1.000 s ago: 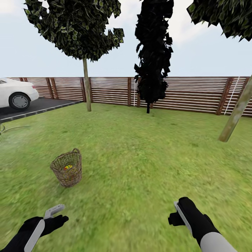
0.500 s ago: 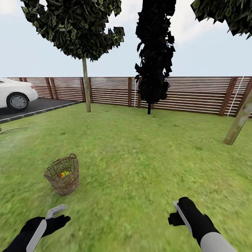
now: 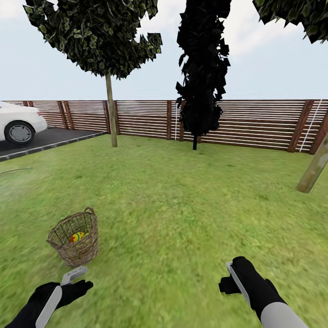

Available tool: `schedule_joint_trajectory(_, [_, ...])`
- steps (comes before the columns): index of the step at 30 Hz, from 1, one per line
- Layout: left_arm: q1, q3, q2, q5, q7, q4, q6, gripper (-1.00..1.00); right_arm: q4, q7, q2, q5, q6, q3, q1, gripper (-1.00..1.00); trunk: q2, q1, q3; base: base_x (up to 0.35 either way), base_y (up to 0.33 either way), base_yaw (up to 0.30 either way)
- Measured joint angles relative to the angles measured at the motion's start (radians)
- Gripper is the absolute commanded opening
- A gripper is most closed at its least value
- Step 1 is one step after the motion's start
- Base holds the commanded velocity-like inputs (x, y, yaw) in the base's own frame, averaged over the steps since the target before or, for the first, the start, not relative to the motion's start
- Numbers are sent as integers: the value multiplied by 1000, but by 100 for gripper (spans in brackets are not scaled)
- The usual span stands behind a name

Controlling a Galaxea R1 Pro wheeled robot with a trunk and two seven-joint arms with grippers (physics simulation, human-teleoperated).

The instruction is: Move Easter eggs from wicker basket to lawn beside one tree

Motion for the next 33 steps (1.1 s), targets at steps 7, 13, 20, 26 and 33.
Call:
schedule_joint_trajectory(7, [0,-1,-8,0,1,1,0,100,0,3,0,-2,0,1,0,100,0,0,0,330,0,0])
schedule_joint_trajectory(13, [0,-1,-21,-1,3,1,0,100,0,1,1,-2,0,1,0,100,0,0,0,330,0,0])
schedule_joint_trajectory(20, [0,-2,-19,-1,1,1,1,100,0,0,2,-1,0,1,0,100,0,0,0,330,0,0])
schedule_joint_trajectory(26, [0,-3,-18,-1,-3,1,4,100,0,0,1,-1,0,1,0,100,0,0,0,331,0,0])
schedule_joint_trajectory(33, [0,4,37,0,-4,-11,38,100,0,0,1,-1,0,1,0,100,0,0,0,330,0,0])
